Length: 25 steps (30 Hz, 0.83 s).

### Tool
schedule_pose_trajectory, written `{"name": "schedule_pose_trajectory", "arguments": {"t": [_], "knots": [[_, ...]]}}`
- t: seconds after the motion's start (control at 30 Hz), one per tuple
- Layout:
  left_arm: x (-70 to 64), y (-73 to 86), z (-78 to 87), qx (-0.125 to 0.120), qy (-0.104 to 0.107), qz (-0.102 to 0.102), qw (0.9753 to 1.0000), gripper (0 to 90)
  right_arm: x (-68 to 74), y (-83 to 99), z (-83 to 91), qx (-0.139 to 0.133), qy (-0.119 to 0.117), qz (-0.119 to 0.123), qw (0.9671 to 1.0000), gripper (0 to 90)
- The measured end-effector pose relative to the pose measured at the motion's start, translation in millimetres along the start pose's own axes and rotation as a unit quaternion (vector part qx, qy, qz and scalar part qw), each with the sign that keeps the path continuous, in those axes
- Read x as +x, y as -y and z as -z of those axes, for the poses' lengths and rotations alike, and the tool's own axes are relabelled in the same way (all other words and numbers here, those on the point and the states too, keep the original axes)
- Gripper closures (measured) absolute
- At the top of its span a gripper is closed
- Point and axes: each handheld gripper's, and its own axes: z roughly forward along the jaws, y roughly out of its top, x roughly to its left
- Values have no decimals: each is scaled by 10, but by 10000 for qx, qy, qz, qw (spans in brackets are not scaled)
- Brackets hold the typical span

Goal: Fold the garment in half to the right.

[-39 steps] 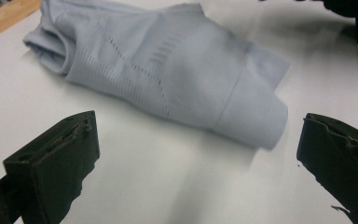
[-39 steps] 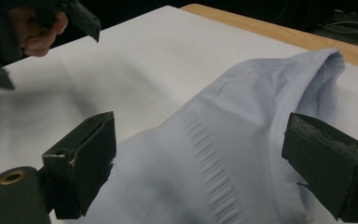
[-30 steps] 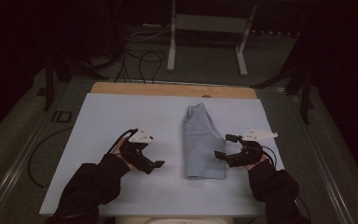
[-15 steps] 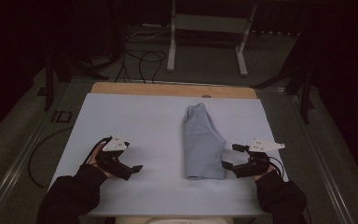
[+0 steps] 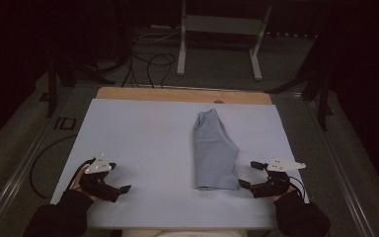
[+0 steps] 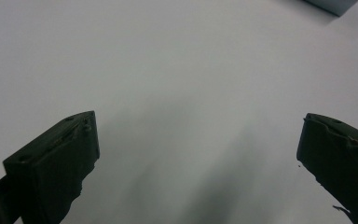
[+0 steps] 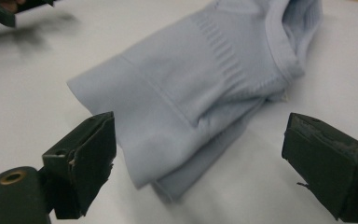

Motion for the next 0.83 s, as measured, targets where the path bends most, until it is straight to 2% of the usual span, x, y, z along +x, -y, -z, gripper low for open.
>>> {"name": "schedule_pose_trajectory", "arguments": {"t": [0.13,0.23,0.33,0.53,0.67,0.83], "knots": [[18,78,75,35,-174,44,9998,0,20,59,25,65,82,9,9999,99],[27,144,101,44,-336,103,9994,0,30,96,61,27,98,-80,9999,100],[34,209,127,49,-367,155,9992,0,53,135,89,40,139,-123,9998,100],[27,286,200,-12,-523,210,9984,0,75,200,82,293,391,-34,9988,100],[23,305,213,6,-630,218,9978,0,81,200,53,292,417,-5,9987,100],[27,303,211,-41,-614,261,9978,0,66,206,63,282,415,-51,9987,100]]}}
